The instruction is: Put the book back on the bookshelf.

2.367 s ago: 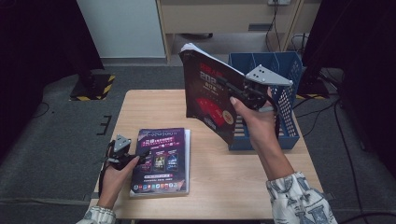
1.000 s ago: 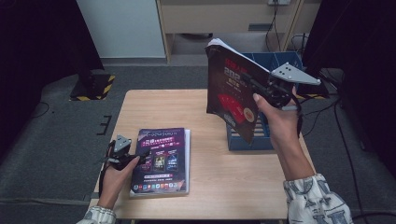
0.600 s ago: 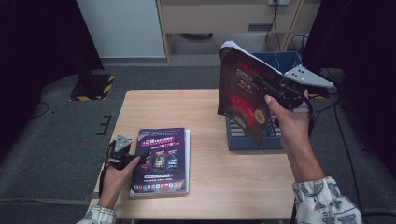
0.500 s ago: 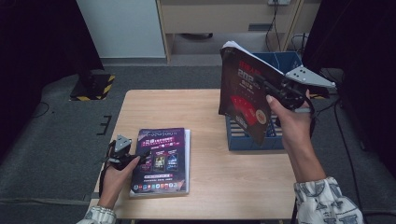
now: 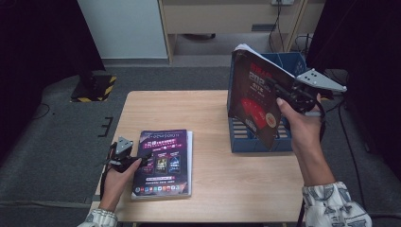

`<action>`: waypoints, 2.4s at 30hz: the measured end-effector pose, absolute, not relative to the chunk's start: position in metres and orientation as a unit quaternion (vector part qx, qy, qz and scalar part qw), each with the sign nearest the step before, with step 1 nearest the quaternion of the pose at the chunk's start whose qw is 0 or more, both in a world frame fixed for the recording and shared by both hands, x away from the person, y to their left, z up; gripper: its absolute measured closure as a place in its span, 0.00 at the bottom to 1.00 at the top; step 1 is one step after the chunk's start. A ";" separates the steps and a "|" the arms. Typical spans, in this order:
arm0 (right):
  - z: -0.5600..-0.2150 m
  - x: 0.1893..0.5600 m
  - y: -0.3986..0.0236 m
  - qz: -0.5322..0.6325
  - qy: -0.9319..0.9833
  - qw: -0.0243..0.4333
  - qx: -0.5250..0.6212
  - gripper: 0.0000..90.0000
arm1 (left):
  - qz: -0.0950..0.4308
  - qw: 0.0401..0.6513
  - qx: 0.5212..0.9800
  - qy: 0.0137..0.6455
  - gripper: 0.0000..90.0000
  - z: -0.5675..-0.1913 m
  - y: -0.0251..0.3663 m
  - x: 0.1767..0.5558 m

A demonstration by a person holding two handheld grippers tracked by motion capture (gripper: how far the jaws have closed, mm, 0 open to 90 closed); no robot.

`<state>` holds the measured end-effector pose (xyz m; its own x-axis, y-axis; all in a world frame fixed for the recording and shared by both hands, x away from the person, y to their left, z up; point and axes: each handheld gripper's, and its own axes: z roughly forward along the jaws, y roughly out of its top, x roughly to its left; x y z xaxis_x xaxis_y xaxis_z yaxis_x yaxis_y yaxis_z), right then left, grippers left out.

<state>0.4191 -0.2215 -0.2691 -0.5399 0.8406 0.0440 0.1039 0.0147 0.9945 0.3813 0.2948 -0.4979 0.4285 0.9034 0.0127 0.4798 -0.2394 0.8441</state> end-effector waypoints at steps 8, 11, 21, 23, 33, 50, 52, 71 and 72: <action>-0.270 0.417 -0.233 0.592 0.637 0.317 0.379 0.97 | 0.263 0.403 0.743 0.466 0.08 -0.498 0.294 0.381; -0.271 0.418 -0.234 0.586 0.637 0.321 0.384 0.97 | 0.263 0.404 0.743 0.465 0.08 -0.498 0.294 0.381; -0.279 0.438 -0.224 0.560 0.631 0.348 0.410 0.97 | 0.264 0.403 0.743 0.465 0.08 -0.498 0.295 0.381; -0.280 0.448 -0.218 0.560 0.625 0.351 0.416 0.97 | 0.262 0.404 0.743 0.466 0.08 -0.498 0.295 0.381; -0.288 0.478 -0.196 0.537 0.612 0.374 0.443 0.97 | 0.262 0.406 0.742 0.465 0.08 -0.498 0.294 0.381; -0.324 0.502 -0.178 0.549 0.588 0.386 0.453 0.97 | 0.263 0.406 0.742 0.464 0.08 -0.498 0.293 0.382; -0.326 0.502 -0.178 0.549 0.587 0.385 0.454 0.97 | 0.262 0.406 0.742 0.464 0.08 -0.498 0.293 0.382; -0.362 0.496 -0.185 0.536 0.571 0.406 0.471 0.97 | 0.265 0.403 0.747 0.458 0.08 -0.498 0.291 0.382; -0.362 0.496 -0.185 0.536 0.571 0.406 0.471 0.97 | 0.265 0.403 0.747 0.458 0.08 -0.498 0.291 0.382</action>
